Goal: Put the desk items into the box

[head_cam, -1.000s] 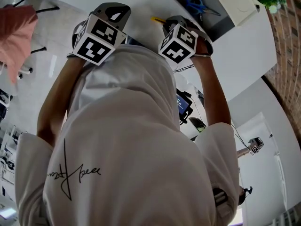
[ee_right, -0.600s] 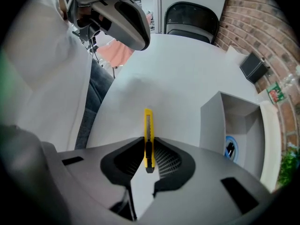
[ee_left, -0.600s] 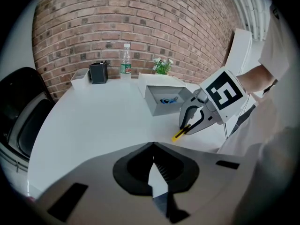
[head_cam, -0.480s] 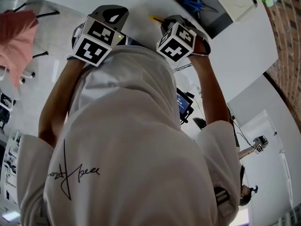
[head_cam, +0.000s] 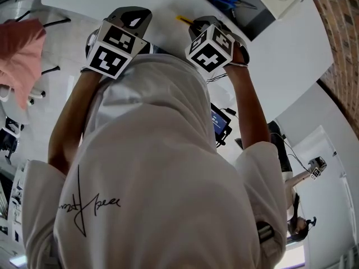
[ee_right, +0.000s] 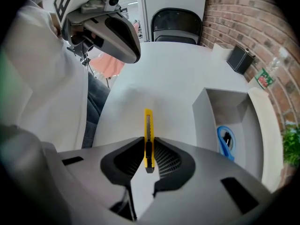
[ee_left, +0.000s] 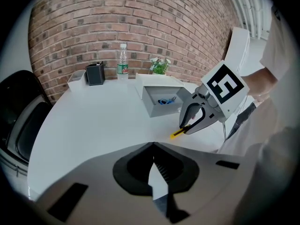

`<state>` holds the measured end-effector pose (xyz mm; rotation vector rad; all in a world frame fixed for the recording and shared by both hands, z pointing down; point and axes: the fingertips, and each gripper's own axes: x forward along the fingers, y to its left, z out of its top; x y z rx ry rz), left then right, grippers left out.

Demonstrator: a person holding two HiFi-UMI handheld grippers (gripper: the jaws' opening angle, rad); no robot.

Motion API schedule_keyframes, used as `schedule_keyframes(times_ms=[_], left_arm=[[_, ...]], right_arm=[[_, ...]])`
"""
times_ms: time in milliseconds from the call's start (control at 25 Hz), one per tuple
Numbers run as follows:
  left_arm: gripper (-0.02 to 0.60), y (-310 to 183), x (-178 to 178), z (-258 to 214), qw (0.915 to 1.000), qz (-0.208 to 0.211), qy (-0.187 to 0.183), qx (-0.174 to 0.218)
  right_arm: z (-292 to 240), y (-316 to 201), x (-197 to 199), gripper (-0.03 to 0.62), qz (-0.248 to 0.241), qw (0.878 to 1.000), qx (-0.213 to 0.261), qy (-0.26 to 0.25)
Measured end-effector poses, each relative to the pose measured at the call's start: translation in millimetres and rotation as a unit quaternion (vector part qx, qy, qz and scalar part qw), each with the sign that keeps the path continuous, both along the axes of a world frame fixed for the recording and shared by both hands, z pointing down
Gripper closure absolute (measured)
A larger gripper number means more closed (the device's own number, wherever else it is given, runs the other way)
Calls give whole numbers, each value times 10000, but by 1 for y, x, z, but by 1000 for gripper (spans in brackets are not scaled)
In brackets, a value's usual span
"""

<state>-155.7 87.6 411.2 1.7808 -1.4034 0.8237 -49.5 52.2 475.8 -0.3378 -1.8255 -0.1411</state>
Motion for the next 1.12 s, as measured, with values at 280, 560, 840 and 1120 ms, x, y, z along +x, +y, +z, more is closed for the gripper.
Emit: schedule_keyframes(times_ms=[280, 560, 840, 1120], left_arm=[[575, -14, 11, 0, 9999, 115, 33, -10], [575, -25, 22, 2, 9994, 322, 87, -41], [575, -51, 35, 12, 9983, 562, 141, -110], [575, -73, 46, 11, 9968, 788, 152, -65]], right_arm=[[-7, -10, 6, 513, 287, 9995, -17, -163], [-16, -14, 11, 513, 607, 9976, -54, -341], [-10, -36, 24, 513, 1144, 9924, -191, -415], [-15, -53, 36, 513, 1680, 9838, -266, -569]])
